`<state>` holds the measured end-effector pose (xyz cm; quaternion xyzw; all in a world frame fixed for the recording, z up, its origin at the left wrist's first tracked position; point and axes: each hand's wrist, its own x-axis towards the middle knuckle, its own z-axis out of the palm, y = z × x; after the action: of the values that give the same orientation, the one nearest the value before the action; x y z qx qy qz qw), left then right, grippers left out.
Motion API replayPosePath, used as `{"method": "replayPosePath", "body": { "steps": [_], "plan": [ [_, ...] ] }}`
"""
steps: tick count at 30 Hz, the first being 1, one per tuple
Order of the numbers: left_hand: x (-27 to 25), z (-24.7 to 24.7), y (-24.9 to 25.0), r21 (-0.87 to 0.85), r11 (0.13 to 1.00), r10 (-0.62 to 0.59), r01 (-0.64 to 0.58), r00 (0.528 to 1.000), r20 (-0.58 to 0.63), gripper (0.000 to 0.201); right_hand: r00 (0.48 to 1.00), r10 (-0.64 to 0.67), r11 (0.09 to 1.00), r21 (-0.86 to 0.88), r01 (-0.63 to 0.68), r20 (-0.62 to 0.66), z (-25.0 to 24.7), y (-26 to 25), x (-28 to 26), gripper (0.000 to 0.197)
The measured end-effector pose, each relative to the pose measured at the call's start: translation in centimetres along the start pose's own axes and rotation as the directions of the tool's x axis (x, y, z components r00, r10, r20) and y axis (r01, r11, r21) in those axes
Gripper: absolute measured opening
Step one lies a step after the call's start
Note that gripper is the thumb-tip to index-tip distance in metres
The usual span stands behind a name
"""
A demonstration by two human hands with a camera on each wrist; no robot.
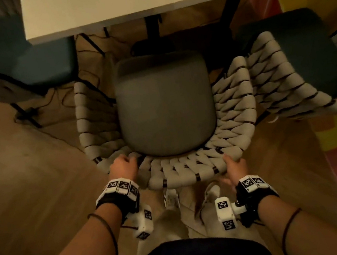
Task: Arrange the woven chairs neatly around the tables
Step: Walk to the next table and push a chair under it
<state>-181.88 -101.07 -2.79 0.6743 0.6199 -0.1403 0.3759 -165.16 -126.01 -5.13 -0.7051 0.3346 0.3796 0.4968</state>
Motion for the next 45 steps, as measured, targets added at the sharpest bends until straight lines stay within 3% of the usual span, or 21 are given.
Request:
{"method": "replayPosePath", "body": {
  "steps": [4, 6, 9, 18, 24, 30, 35, 40, 45],
  "plan": [
    [-0.5, -2.1, -4.4, -0.105, 0.987, -0.141, 0.125, 0.978, -0.156, 0.021, 0.999, 0.033, 0.999, 0.019, -0.033, -0.026, 1.3, 1.0, -0.7, 0.054],
    [-0.1, -2.7, -5.5, -0.177, 0.969, -0.205, 0.173, 0.961, -0.187, 0.03, 0.998, 0.043, 0.998, 0.038, -0.042, -0.044, 1.6, 1.2, -0.7, 0.052],
    [1.2, -2.4, -6.0, -0.213, 0.957, -0.227, 0.195, 0.964, -0.138, 0.052, 0.998, 0.049, 0.996, 0.078, -0.047, -0.033, 1.6, 1.3, -0.4, 0.051],
    [0.4, -0.4, -2.4, -0.224, 0.943, -0.275, 0.247, 0.956, -0.105, 0.044, 1.0, 0.019, 0.994, 0.111, -0.017, -0.017, -0.2, -0.2, 1.2, 0.055],
    [0.3, 1.2, -0.4, -0.237, 0.941, -0.258, 0.241, 0.965, -0.045, 0.051, 1.0, -0.017, 0.992, 0.124, 0.02, -0.018, -1.8, -4.3, 3.1, 0.051],
    [0.2, 1.0, 2.2, -0.206, 0.943, -0.254, 0.26, 0.966, 0.056, 0.026, 0.999, -0.032, 0.996, 0.08, 0.034, -0.023, -3.3, -7.2, 4.7, 0.049],
    [1.9, 1.3, 2.1, -0.201, 0.926, -0.316, 0.319, 0.948, 0.044, 0.044, 1.0, -0.027, 0.998, 0.061, 0.028, -0.01, -3.7, -6.8, 5.3, 0.05],
    [1.0, 1.3, 3.0, -0.212, 0.914, -0.348, 0.347, 0.937, 0.032, 0.035, 1.0, -0.027, 0.998, 0.051, 0.027, 0.0, -4.0, -6.8, 5.9, 0.051],
    [0.1, 2.0, 1.2, -0.165, 0.914, -0.368, 0.369, 0.929, 0.039, 0.039, 0.999, -0.041, 0.999, 0.026, 0.041, -0.006, -4.8, -6.2, 6.4, 0.045]
  ]
}}
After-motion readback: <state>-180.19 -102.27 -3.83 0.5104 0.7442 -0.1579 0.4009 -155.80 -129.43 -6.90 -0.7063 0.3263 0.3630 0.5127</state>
